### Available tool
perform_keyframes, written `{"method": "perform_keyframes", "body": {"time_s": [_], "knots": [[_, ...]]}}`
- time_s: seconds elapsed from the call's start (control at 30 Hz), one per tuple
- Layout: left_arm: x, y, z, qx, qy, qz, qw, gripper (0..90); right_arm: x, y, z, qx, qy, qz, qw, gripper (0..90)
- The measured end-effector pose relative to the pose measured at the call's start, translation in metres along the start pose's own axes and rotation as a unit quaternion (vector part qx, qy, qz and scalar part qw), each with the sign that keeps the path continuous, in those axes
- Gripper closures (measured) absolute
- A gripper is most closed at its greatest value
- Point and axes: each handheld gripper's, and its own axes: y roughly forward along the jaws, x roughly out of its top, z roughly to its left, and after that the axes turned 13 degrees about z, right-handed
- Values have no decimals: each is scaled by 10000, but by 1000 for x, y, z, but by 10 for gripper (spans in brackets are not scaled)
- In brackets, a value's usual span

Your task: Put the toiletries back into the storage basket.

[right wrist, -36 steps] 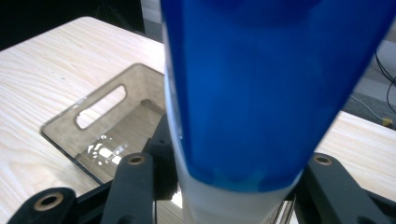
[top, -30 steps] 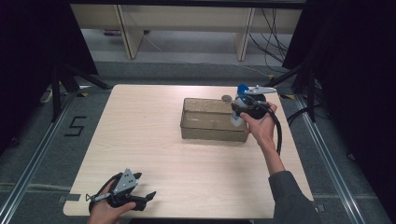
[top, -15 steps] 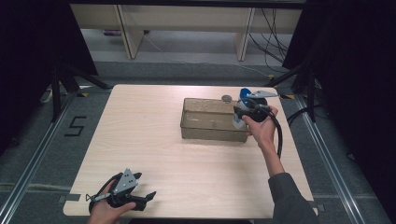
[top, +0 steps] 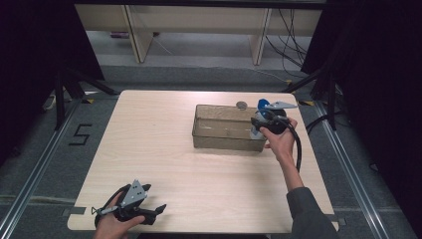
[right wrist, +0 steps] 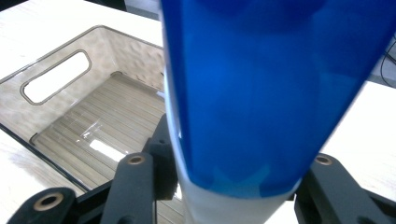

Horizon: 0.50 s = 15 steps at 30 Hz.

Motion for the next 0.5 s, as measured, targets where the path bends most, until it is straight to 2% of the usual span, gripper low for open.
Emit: {"method": "perform_keyframes", "body": {"time_s": [0.03, 0.07, 0.1, 0.13, 0.17, 0.2, 0.23, 0.27, 0.33, 0.37, 0.4, 0.5], "knots": [[0, 0, -1, -14, -42, -37, 10000, 150, -1, 1, 0, -2, 9, -32, 10000, 561], [0, 1, -2, -47, -99, -89, 9999, 150, -2, 1, -2, -67, -105, -20, 9999, 561], [0, 0, 0, -2, 2, 10, 10000, 150, -3, 1, 0, 22, 59, 52, 10000, 560], [0, 0, 0, -2, -4, 6, 10000, 150, -4, 3, -3, -61, -119, -22, 9999, 561], [0, 0, 0, 8, 17, 22, 10000, 150, -5, 3, -1, 40, 98, 60, 9999, 560], [0, 0, 0, 4, 15, 20, 10000, 150, -6, 4, -5, -97, -200, -14, 9998, 560], [0, 0, 0, 4, 15, 20, 10000, 150, -6, 4, -5, -97, -200, -14, 9998, 560], [0, 0, 0, -6, -6, 5, 10000, 150, -7, 6, -3, 62, 56, 18, 10000, 560], [0, 0, 0, -2, -7, 5, 10000, 150, -8, 6, -1, 53, 144, 44, 9999, 560], [0, 0, 0, 6, 25, 30, 10000, 150, -8, 7, -5, -16, -77, 35, 10000, 560], [0, 0, 0, -9, -8, 2, 10000, 150, -9, 8, -2, 39, 83, 65, 9999, 560], [0, 1, -1, -45, -82, -58, 9999, 150, -12, 11, -3, 11, 64, 71, 10000, 560]]}}
